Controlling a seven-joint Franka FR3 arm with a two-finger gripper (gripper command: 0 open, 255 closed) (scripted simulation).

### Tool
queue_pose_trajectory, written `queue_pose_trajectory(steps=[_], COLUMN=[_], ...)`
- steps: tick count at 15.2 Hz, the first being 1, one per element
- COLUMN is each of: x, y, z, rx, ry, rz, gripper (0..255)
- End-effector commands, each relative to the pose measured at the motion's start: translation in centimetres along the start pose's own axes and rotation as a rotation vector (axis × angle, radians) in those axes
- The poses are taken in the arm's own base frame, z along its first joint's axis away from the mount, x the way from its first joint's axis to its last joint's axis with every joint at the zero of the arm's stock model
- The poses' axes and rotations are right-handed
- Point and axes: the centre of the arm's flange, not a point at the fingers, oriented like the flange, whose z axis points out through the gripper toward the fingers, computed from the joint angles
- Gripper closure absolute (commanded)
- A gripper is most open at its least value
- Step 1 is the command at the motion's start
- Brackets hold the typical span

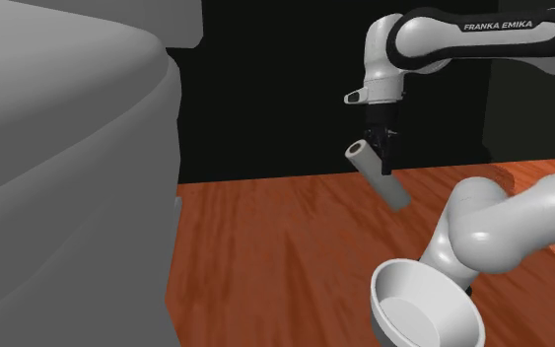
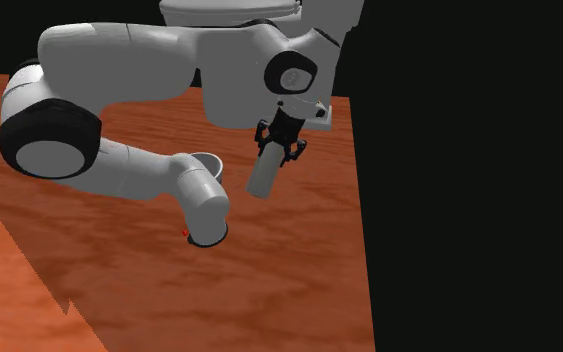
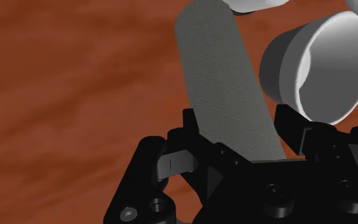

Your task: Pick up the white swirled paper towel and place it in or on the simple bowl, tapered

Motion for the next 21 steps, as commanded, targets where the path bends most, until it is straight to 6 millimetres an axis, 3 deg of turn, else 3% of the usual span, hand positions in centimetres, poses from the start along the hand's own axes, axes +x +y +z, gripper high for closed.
queue_pose_trajectory(steps=[1, 21], x=[0.2, 1.5], y=[-2.8, -27.3], z=[0.5, 9.0], rx=[0.0, 0.0], ry=[-0.001, -0.001], rz=[0.001, 0.001], gripper=[255, 255])
